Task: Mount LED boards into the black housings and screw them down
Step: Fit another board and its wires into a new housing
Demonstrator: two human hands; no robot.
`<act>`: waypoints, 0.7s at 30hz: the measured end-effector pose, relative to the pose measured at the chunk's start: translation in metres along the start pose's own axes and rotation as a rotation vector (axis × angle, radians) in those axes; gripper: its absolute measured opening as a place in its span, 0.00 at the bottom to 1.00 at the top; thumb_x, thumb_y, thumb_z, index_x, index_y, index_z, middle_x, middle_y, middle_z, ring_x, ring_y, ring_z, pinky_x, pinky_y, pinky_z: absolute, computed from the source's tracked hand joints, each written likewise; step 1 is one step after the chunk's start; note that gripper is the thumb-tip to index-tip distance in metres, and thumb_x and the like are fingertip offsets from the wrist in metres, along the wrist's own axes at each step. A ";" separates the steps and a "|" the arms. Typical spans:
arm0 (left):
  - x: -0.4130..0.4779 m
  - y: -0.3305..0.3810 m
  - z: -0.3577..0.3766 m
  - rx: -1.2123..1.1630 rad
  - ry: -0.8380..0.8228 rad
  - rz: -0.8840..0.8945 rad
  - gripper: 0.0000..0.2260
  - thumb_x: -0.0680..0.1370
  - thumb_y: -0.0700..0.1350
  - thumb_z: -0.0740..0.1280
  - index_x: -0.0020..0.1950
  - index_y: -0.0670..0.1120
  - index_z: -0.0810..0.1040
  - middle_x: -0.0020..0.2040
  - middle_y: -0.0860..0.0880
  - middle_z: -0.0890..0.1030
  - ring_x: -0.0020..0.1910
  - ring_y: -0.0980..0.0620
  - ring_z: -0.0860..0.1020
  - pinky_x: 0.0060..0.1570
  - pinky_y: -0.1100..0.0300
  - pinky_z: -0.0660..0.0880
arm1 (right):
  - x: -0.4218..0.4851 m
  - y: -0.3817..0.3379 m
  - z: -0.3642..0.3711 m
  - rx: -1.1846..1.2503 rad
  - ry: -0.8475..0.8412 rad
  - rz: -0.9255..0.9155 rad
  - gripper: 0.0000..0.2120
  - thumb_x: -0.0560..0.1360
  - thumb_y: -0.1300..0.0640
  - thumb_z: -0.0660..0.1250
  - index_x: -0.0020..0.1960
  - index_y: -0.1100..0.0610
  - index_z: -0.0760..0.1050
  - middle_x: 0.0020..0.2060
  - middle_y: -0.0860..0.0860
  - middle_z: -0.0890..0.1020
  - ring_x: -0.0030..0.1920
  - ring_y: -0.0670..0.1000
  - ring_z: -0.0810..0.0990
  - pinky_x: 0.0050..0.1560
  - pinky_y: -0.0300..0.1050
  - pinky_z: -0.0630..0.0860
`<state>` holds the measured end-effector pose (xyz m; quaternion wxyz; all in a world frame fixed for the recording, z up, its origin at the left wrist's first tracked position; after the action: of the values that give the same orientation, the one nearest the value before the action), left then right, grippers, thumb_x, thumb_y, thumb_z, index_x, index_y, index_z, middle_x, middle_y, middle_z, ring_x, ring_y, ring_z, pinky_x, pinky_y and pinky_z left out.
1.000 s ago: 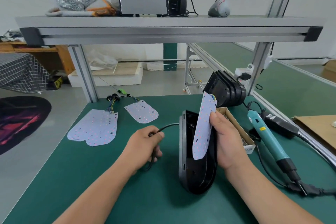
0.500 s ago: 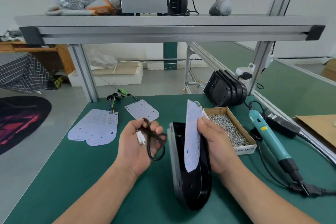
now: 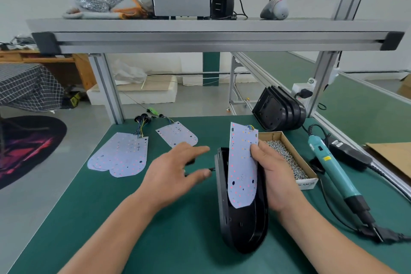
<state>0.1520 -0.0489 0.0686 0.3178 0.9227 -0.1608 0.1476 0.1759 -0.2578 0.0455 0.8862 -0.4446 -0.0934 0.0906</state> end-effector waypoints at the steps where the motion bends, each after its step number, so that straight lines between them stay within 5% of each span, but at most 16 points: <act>1: 0.000 0.006 0.006 0.077 -0.041 0.000 0.21 0.75 0.69 0.63 0.68 0.71 0.74 0.55 0.68 0.78 0.52 0.66 0.78 0.50 0.66 0.74 | 0.000 0.001 0.000 0.002 -0.005 -0.001 0.16 0.80 0.55 0.66 0.66 0.59 0.81 0.58 0.59 0.85 0.53 0.56 0.86 0.50 0.50 0.83; 4: -0.002 0.022 0.023 0.103 -0.120 0.016 0.13 0.75 0.65 0.54 0.58 0.73 0.69 0.48 0.70 0.79 0.46 0.60 0.79 0.43 0.65 0.73 | 0.001 0.002 -0.001 -0.014 0.015 -0.001 0.15 0.79 0.55 0.67 0.63 0.57 0.84 0.56 0.57 0.86 0.51 0.55 0.87 0.48 0.48 0.83; 9: -0.003 0.019 0.033 -0.117 -0.166 -0.089 0.12 0.73 0.51 0.57 0.47 0.50 0.78 0.39 0.52 0.81 0.38 0.48 0.76 0.42 0.48 0.79 | 0.005 -0.002 -0.006 -0.042 0.055 -0.024 0.17 0.79 0.57 0.66 0.64 0.60 0.82 0.60 0.59 0.85 0.55 0.56 0.85 0.55 0.50 0.83; 13: -0.003 0.000 0.025 -0.375 -0.082 -0.237 0.18 0.70 0.43 0.57 0.51 0.59 0.82 0.46 0.59 0.85 0.36 0.55 0.79 0.35 0.60 0.74 | 0.006 -0.018 -0.013 -0.097 0.054 -0.022 0.14 0.76 0.57 0.68 0.57 0.61 0.86 0.56 0.61 0.87 0.51 0.57 0.87 0.50 0.49 0.84; 18: 0.000 -0.013 0.014 -0.526 -0.010 -0.289 0.18 0.77 0.39 0.61 0.55 0.58 0.85 0.37 0.60 0.79 0.30 0.59 0.68 0.31 0.69 0.65 | 0.003 -0.025 -0.017 -0.165 0.019 0.004 0.14 0.75 0.60 0.68 0.59 0.59 0.85 0.53 0.59 0.87 0.47 0.56 0.87 0.45 0.47 0.84; 21: -0.001 -0.015 0.012 -0.558 0.002 -0.293 0.10 0.78 0.50 0.65 0.53 0.55 0.85 0.33 0.58 0.72 0.30 0.58 0.66 0.30 0.68 0.63 | 0.003 -0.023 -0.019 -0.216 0.018 0.030 0.21 0.76 0.65 0.65 0.65 0.52 0.83 0.51 0.55 0.87 0.44 0.54 0.85 0.42 0.46 0.82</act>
<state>0.1586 -0.0453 0.0509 0.5769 0.8130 -0.0602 0.0511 0.1854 -0.2851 0.0527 0.8324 -0.5398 -0.0880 0.0894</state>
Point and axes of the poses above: each hand's wrist, its own x-axis towards the middle knuckle, its own z-axis out of the palm, y = z × x, the point moved 9 cm from there along x, towards the middle knuckle
